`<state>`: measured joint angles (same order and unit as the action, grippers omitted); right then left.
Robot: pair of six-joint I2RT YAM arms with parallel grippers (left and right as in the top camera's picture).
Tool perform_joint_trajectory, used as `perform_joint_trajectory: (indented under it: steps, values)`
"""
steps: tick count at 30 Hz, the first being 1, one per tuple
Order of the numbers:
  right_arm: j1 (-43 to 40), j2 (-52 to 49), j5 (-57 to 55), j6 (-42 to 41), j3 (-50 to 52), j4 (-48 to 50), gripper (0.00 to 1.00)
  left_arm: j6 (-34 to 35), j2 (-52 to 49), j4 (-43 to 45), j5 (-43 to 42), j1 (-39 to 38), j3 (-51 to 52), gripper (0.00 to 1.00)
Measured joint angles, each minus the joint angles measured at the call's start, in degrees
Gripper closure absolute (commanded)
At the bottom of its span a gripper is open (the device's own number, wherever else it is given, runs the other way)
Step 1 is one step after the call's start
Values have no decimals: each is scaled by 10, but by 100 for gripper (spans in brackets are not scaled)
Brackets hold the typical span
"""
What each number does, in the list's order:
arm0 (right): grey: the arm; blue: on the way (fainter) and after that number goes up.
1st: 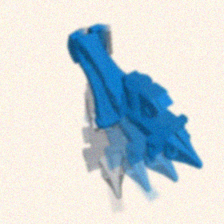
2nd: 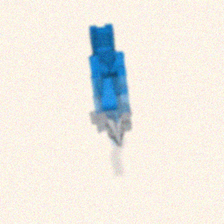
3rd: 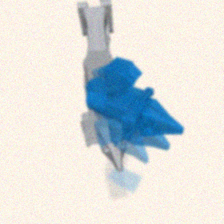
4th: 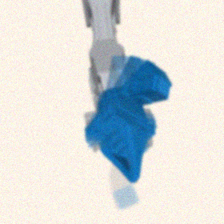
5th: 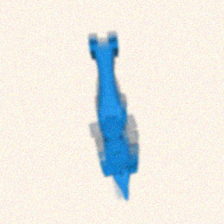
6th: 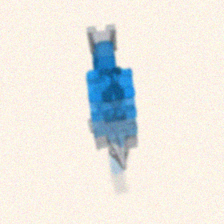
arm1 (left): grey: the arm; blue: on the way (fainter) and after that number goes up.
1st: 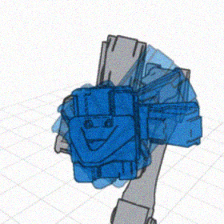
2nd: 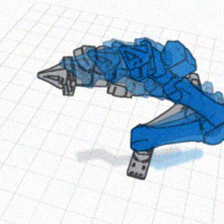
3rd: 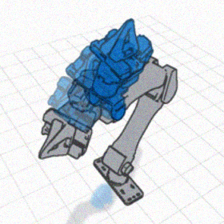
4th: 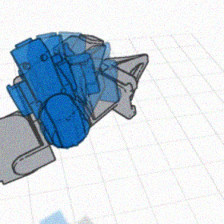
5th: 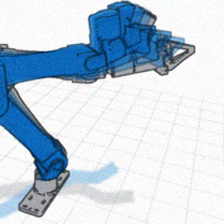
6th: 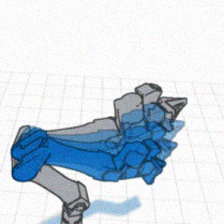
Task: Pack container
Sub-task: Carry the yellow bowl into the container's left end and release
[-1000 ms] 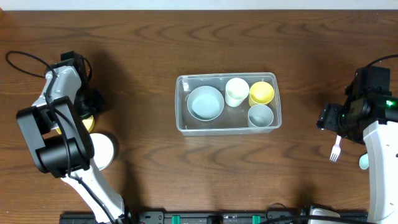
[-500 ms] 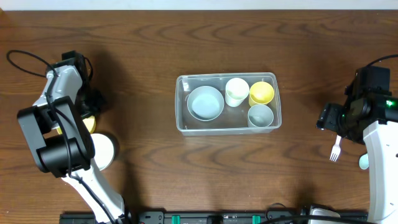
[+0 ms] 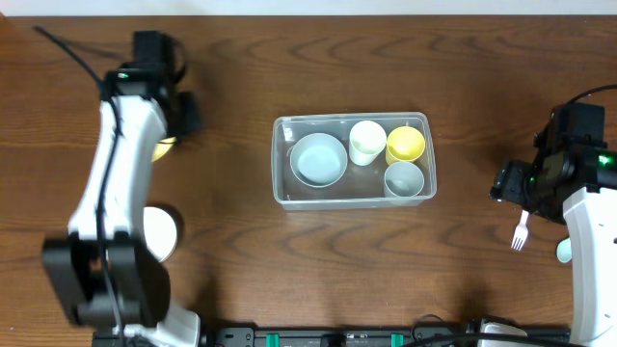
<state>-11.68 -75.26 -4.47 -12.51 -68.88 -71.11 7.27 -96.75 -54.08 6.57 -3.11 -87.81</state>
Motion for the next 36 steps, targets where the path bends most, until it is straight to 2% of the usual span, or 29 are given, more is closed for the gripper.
perform_joint_trajectory:
  steps: [6, 10, 14, 28, 36]
  values:
    - [0, 0, 0, 0, 0, -3, 19, -110, 78, 10, -3, -177, -4, 94]
    - [0, 0, 0, 0, 0, -4, 19, -184, 74, 16, -4, -285, -4, 94]
    - [0, 0, 1, 0, 0, -4, 19, -243, 49, 16, -4, -358, -4, 94]
    - [0, 0, 2, 0, 0, -4, 19, -293, -96, 19, -62, -374, -4, 94]
    - [0, 0, 2, 0, 0, -4, 19, -299, -128, 31, -78, -372, -4, 94]
